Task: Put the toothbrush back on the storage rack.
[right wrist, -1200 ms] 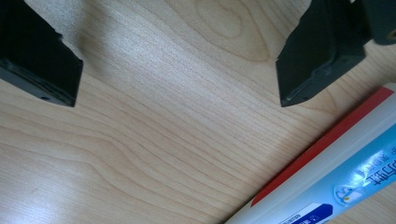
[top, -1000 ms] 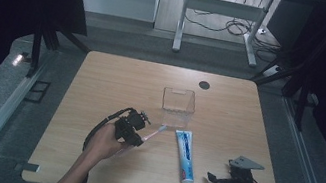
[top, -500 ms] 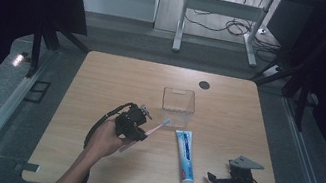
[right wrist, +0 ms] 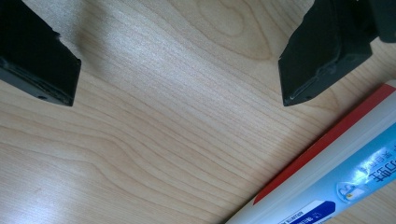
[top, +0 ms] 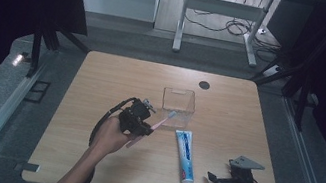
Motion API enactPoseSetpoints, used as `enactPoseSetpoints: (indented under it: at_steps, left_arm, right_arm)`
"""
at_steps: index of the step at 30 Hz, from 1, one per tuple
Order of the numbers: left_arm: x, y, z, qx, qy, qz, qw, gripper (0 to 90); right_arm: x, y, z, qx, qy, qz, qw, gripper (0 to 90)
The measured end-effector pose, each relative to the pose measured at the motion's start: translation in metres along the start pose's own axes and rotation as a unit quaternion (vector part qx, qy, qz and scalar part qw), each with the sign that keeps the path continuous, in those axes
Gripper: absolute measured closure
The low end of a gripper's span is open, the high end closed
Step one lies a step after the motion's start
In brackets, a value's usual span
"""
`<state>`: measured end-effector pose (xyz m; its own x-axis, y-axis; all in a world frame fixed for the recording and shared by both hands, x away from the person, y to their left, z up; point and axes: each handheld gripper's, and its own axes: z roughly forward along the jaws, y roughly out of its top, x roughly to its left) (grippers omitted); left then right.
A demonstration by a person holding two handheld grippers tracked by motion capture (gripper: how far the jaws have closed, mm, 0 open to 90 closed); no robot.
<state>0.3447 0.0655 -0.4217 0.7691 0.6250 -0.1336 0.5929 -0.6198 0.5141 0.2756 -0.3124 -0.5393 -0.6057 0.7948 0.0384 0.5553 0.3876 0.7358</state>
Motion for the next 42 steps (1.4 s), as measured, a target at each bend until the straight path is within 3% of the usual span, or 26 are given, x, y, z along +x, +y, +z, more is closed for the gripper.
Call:
enactPoseSetpoints:
  at_steps: [19,42]
  left_arm:
    - [0.011,0.019,0.0,-0.048,-0.021,-0.036,0.998,78.8]
    - [0.014,0.058,0.006,-0.083,-0.015,-0.038,0.9957,78.8]
  right_arm:
    - [0.0,0.001,-0.001,-0.007,0.0,-0.002,1.0,0.0]
    - [0.0,0.0,0.0,-0.006,0.005,-0.001,1.0,0.0]
